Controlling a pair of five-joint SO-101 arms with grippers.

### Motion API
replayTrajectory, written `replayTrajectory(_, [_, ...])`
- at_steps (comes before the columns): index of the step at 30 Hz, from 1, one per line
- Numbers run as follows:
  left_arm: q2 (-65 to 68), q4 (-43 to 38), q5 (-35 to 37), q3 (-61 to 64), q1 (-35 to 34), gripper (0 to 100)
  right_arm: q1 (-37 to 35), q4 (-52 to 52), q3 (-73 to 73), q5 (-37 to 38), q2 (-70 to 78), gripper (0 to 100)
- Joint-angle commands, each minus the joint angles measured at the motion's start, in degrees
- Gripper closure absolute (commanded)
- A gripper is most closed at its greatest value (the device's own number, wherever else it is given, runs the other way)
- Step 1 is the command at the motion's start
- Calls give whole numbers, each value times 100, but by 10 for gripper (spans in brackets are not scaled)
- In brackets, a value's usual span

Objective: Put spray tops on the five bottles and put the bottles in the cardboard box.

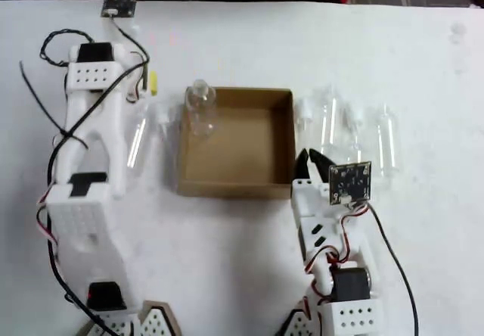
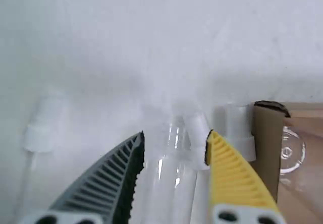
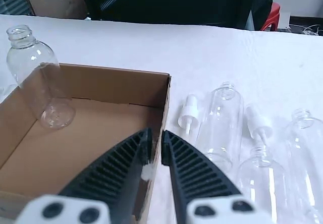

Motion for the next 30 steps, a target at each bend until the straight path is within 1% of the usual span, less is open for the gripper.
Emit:
replayTrajectory(1, [602, 70, -70, -932, -75, 815, 66, 119, 53, 44, -22, 977])
replayTrajectory(4, [1095, 281, -70, -1407, -57, 815, 66, 119, 53, 44, -22, 977])
replayTrajectory(11, [1991, 1240, -79, -2848, -75, 816, 66, 119, 53, 44, -22, 977])
replayTrajectory(17, [2756, 1591, -88, -3798, -75, 816, 66, 119, 53, 44, -22, 977])
replayTrajectory(20, [3002, 1899, -88, -4264, -75, 816, 66, 127, 53, 44, -22, 977])
replayTrajectory(23, [3213, 2163, -316, -4747, -75, 819, 66, 127, 53, 44, -22, 977])
replayTrajectory(26, [3407, 2312, -536, -5090, -75, 871, 66, 127, 53, 44, -22, 977])
replayTrajectory(30, [3538, 2514, -536, -5407, -127, 910, 66, 127, 53, 44, -22, 977])
